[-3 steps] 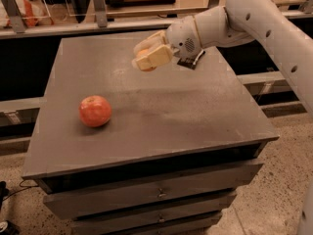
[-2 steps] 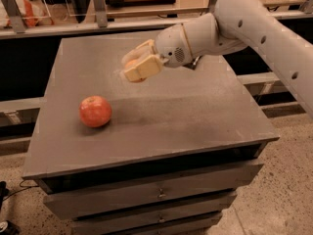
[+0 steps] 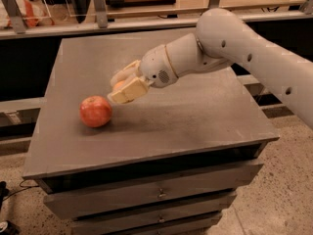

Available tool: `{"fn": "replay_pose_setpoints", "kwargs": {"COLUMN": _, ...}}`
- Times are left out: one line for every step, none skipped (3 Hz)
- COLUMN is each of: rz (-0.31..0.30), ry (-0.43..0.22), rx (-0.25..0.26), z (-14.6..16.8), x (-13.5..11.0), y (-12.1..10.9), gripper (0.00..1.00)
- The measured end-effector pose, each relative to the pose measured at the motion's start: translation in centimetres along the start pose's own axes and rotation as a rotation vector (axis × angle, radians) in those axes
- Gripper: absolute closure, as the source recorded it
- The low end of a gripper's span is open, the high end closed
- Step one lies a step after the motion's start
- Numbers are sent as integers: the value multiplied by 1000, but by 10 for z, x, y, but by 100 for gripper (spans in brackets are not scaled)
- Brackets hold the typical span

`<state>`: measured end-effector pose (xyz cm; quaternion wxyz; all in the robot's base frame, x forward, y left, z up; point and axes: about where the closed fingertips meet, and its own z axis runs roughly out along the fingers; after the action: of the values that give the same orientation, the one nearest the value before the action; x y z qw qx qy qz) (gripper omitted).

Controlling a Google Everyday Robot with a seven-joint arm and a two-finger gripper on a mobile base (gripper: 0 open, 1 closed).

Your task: Move orange near apple

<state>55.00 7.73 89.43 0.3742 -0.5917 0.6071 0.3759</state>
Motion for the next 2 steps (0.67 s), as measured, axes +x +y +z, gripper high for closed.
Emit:
{"fn": "replay_pose_setpoints", "kwargs": {"rz": -4, "ry": 26, "rx": 40, "z": 9, "x": 16, "y": -8, "gripper": 100}}
{"fn": "replay_pose_setpoints", "kwargs": {"rz": 3, "ry": 34, "rx": 63, "z": 11, "x": 28, "y": -14, "gripper": 100}}
